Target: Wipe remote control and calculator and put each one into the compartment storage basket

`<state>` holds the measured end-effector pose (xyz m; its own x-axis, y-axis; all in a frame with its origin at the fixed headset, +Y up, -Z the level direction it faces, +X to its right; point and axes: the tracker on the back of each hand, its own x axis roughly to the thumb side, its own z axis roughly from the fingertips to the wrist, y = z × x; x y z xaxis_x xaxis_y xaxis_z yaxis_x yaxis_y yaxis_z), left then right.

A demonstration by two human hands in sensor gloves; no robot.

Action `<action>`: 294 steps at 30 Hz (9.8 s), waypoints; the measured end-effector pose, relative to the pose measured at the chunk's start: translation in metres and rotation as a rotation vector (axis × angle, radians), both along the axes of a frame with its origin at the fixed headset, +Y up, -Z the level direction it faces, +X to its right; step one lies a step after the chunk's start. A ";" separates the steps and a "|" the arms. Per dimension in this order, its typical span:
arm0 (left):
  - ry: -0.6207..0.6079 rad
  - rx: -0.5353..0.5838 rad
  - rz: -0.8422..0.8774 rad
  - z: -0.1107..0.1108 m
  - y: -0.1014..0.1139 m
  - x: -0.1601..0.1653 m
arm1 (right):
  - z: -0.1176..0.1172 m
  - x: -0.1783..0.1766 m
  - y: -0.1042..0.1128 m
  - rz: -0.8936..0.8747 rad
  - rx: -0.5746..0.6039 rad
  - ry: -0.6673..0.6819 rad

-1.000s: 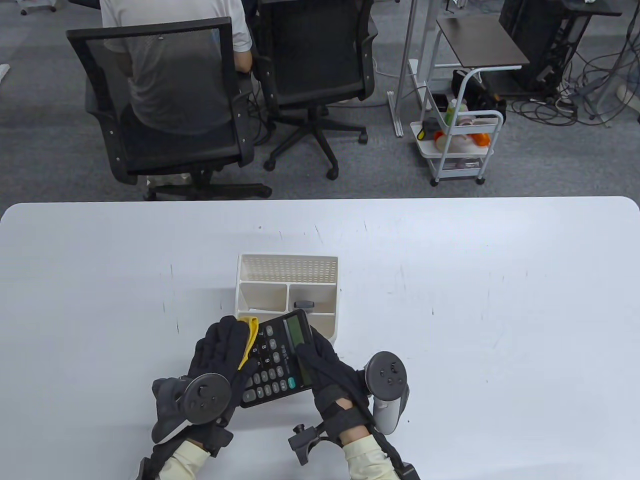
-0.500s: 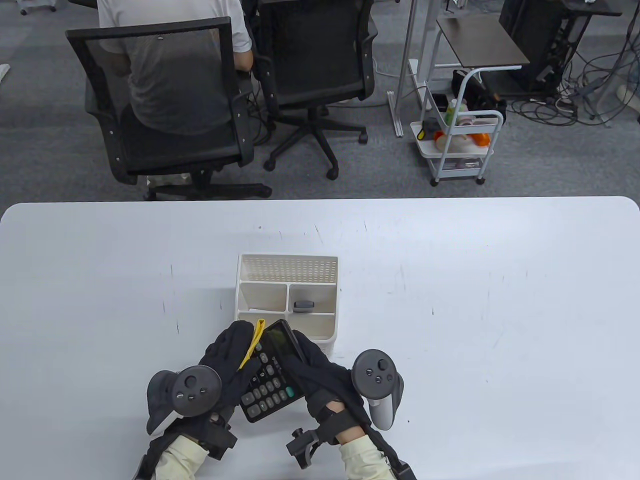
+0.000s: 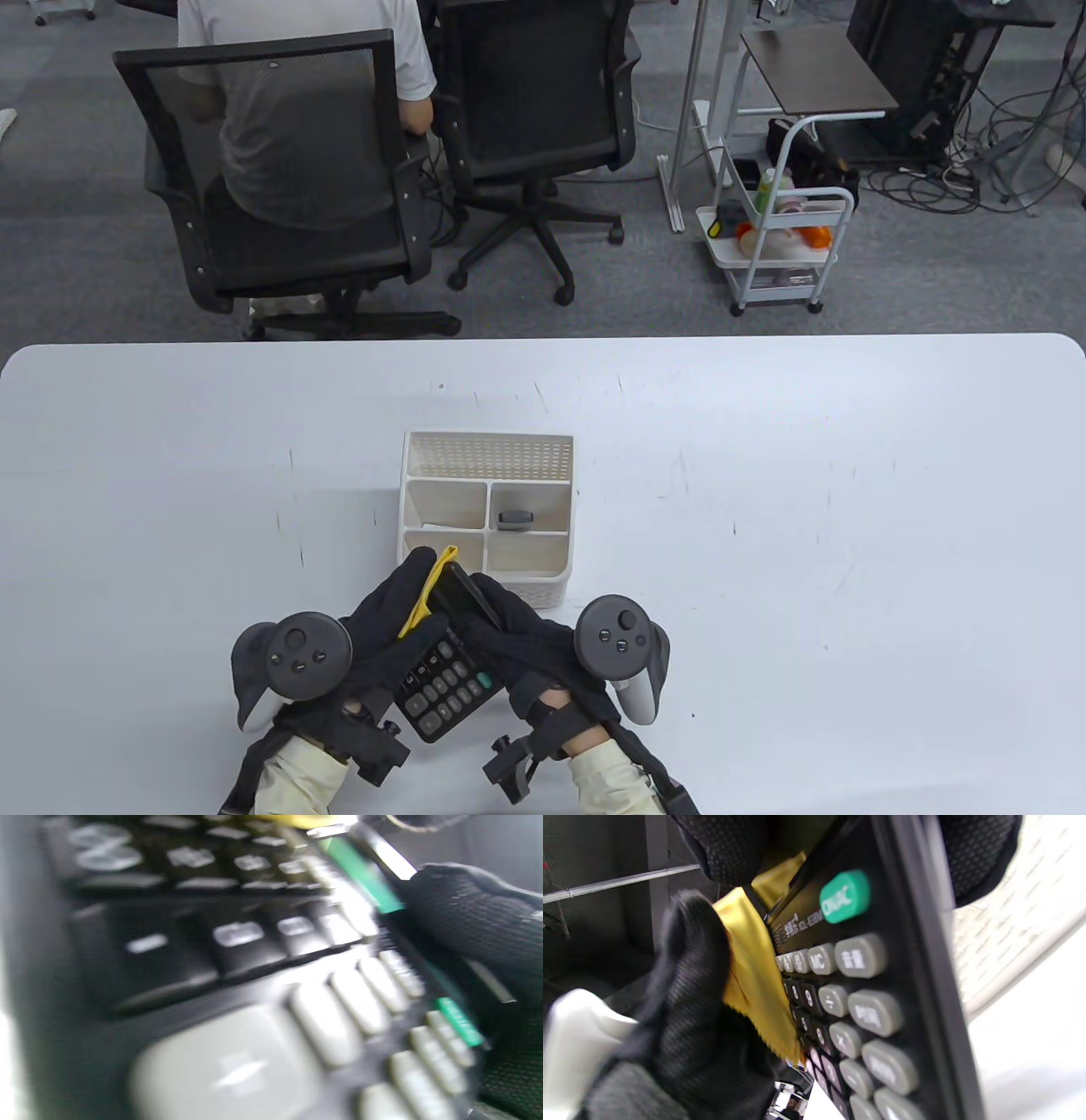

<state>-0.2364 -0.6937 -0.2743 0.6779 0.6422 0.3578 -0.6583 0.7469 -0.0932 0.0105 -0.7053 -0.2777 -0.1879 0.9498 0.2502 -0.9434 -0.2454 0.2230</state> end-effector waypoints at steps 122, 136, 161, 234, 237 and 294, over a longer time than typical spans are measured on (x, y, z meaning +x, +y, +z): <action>-0.075 0.360 -0.258 0.029 0.013 0.042 | 0.000 0.020 0.011 -0.109 0.024 -0.055; -0.084 0.287 -0.120 0.024 0.017 0.031 | 0.001 0.007 0.010 0.007 0.083 0.019; -0.092 0.286 -0.114 0.026 0.017 0.037 | 0.002 -0.002 0.006 0.038 0.081 0.071; 0.130 0.327 0.208 0.025 0.035 0.002 | -0.003 0.021 0.006 -0.261 0.082 -0.070; 0.003 0.146 0.314 0.015 0.025 0.006 | -0.005 0.021 0.006 -0.295 0.100 -0.070; -0.080 0.275 0.062 0.024 0.026 0.028 | 0.013 -0.006 0.020 0.428 0.462 -0.154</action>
<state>-0.2083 -0.6673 -0.2507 0.6032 0.5527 0.5750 -0.7022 0.7100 0.0542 0.0042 -0.6849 -0.2652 -0.5925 0.5836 0.5553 -0.7535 -0.6454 -0.1256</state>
